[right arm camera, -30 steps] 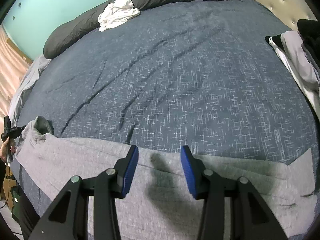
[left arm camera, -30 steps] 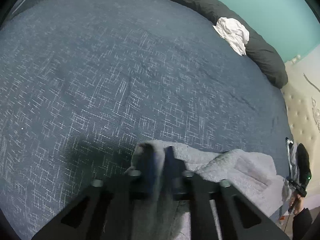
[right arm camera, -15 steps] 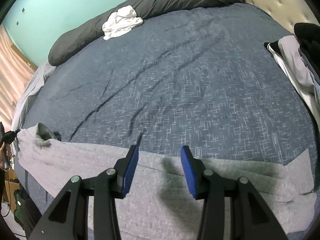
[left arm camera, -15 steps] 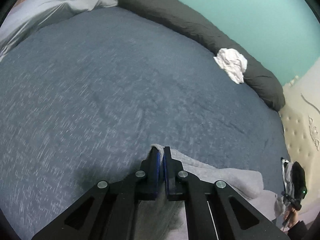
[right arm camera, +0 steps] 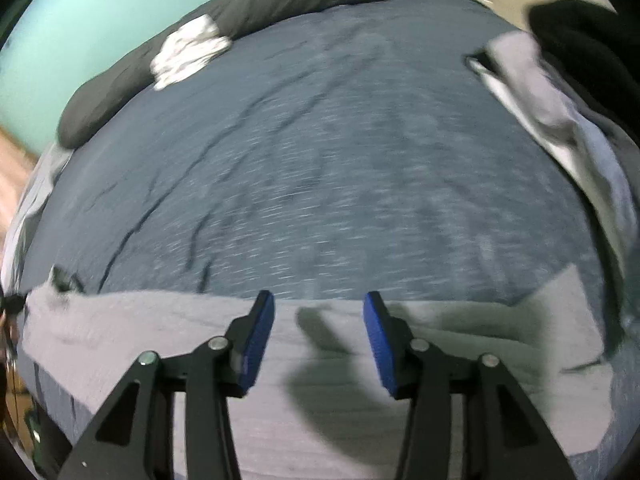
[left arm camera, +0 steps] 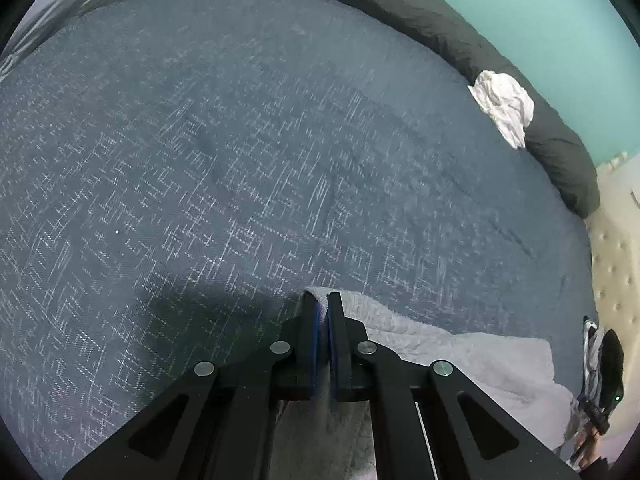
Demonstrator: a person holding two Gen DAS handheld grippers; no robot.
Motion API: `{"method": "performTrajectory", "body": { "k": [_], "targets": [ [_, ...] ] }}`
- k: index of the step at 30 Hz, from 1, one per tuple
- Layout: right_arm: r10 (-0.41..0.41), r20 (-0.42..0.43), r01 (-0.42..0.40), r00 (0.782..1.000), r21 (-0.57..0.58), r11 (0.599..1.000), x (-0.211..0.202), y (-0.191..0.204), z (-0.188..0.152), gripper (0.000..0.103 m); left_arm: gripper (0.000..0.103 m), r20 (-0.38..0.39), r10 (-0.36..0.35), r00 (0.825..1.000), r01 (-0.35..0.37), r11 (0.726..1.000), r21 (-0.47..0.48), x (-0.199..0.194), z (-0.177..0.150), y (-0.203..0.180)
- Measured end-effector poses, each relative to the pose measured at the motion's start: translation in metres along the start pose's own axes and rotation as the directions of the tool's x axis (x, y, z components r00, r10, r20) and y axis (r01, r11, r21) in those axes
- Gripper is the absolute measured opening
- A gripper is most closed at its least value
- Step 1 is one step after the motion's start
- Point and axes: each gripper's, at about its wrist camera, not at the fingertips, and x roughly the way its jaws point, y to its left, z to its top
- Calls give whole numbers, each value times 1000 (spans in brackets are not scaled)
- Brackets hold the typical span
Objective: Fold clothes
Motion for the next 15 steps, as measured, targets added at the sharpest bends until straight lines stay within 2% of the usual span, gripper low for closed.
{"method": "performTrajectory", "body": {
  "k": [3, 5, 15],
  "targets": [
    [-4, -5, 4, 1000, 10, 1000, -1, -16, 0, 54, 6, -5, 2, 1000, -2, 1000, -1, -2, -3, 3],
    [-5, -33, 4, 999, -13, 1000, 3, -18, 2, 60, 8, -5, 7, 1000, -7, 1000, 1, -5, -4, 3],
    [-90, -172, 49, 981, -231, 972, 23, -5, 0, 64, 10, -4, 33, 999, -33, 999, 21, -18, -6, -1]
  ]
}}
